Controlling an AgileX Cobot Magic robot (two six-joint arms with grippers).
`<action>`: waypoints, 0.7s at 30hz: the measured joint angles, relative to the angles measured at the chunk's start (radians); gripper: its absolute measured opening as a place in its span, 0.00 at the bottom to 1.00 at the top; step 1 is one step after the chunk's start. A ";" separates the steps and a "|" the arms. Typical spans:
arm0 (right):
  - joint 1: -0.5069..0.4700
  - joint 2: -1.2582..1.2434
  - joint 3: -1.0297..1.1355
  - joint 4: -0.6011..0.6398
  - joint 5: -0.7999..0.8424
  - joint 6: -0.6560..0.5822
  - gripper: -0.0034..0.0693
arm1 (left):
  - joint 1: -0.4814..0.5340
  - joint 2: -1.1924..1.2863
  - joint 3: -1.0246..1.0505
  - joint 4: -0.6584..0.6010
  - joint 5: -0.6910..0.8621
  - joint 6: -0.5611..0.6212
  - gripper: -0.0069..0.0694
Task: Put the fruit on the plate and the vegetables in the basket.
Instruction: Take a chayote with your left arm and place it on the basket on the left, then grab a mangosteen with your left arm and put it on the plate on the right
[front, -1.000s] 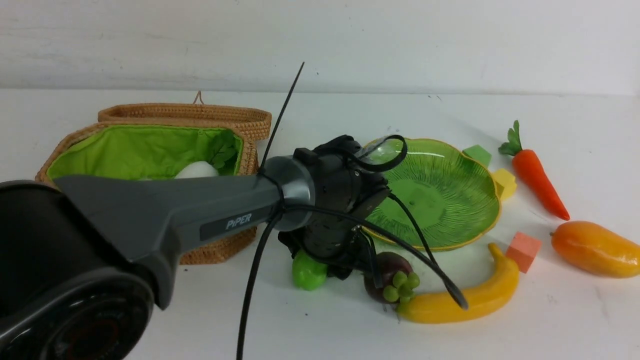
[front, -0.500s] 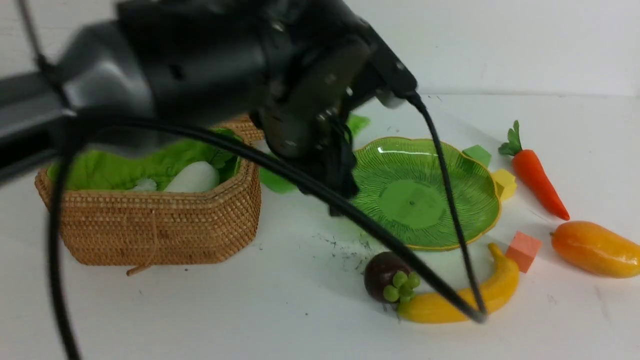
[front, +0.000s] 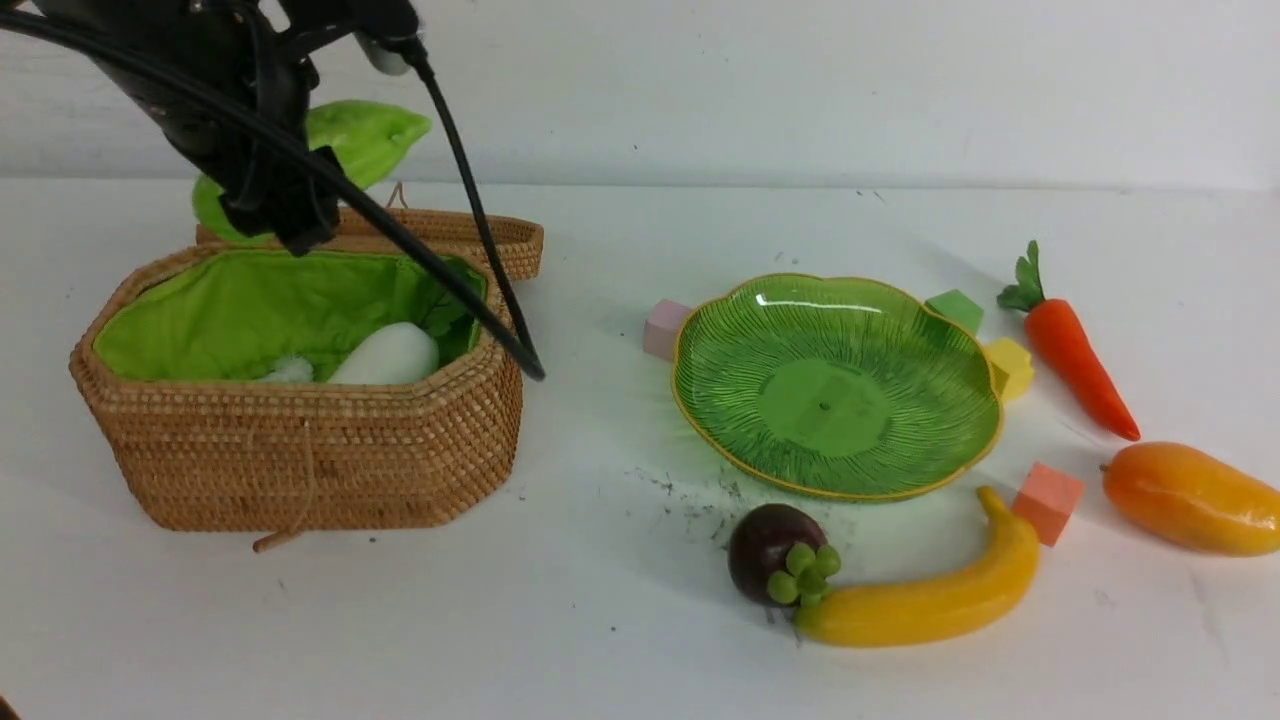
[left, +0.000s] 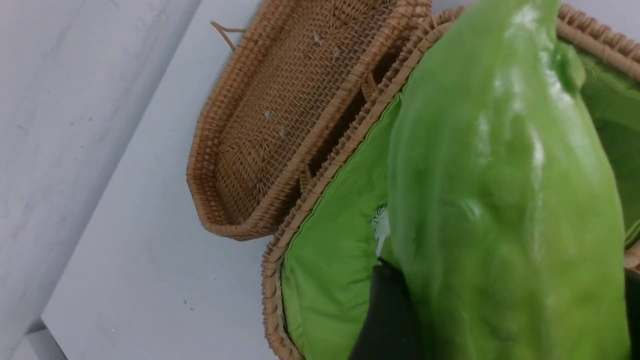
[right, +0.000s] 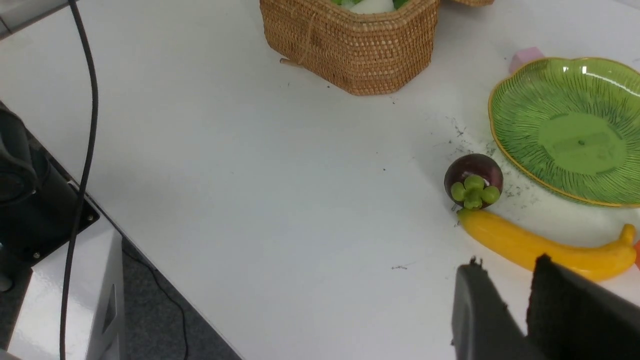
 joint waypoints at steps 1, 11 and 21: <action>0.000 0.000 0.000 0.000 0.000 0.000 0.28 | 0.005 0.001 0.001 -0.001 0.000 0.001 0.79; 0.000 0.000 0.000 0.010 0.000 0.000 0.29 | 0.006 -0.014 0.002 0.008 -0.003 -0.010 0.91; 0.000 0.000 0.000 0.008 0.000 0.000 0.30 | -0.226 -0.033 0.026 -0.298 0.092 -0.302 0.11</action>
